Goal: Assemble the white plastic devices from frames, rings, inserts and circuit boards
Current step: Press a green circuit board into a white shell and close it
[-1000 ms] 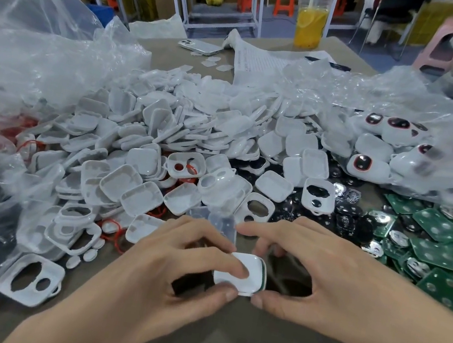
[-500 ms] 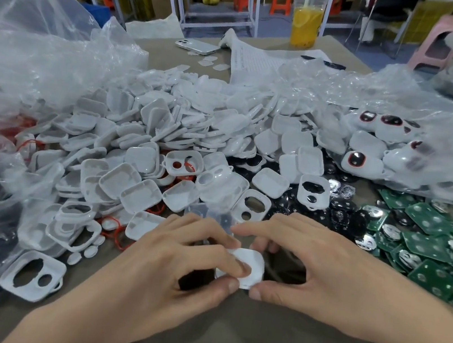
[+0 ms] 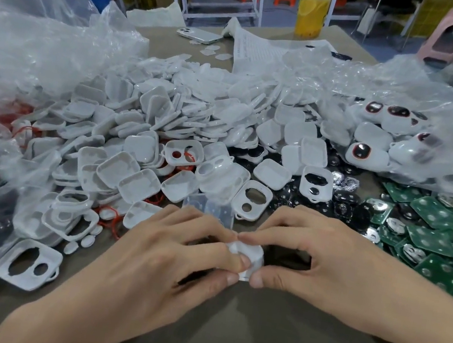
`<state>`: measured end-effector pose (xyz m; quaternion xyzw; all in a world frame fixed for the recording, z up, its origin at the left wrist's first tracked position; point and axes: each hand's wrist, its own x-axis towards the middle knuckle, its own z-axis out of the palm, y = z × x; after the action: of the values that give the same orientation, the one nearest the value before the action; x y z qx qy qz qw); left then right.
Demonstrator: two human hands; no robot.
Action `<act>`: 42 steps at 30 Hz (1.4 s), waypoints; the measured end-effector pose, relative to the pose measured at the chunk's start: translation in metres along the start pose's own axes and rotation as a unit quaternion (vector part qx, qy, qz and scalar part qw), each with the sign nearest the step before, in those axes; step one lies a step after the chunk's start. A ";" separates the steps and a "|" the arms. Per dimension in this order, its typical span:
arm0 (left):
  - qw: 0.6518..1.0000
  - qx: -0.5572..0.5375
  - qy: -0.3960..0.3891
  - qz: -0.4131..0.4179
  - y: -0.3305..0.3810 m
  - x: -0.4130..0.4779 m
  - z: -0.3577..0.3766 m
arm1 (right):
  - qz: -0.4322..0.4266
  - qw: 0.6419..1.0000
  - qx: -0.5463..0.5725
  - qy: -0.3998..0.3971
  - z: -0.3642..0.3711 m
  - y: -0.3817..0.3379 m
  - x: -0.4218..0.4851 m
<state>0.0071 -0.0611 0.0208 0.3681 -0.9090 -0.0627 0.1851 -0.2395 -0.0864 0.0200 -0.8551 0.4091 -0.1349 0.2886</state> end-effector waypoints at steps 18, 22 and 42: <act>1.000 -0.010 0.001 -0.006 0.003 -0.002 0.001 | 0.035 0.999 -0.014 0.013 0.007 -0.007 0.005; 0.998 -0.048 0.000 -0.042 0.005 -0.003 0.002 | 0.053 0.999 0.002 0.001 0.006 -0.010 0.004; 0.959 -0.193 -0.057 -0.199 0.015 0.013 0.000 | 0.109 0.992 -0.027 -0.050 -0.002 -0.037 0.009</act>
<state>-0.0118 -0.0594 0.0282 0.4950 -0.7968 -0.2932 0.1845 -0.2118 -0.0759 0.0441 -0.8187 0.4880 -0.0485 0.2989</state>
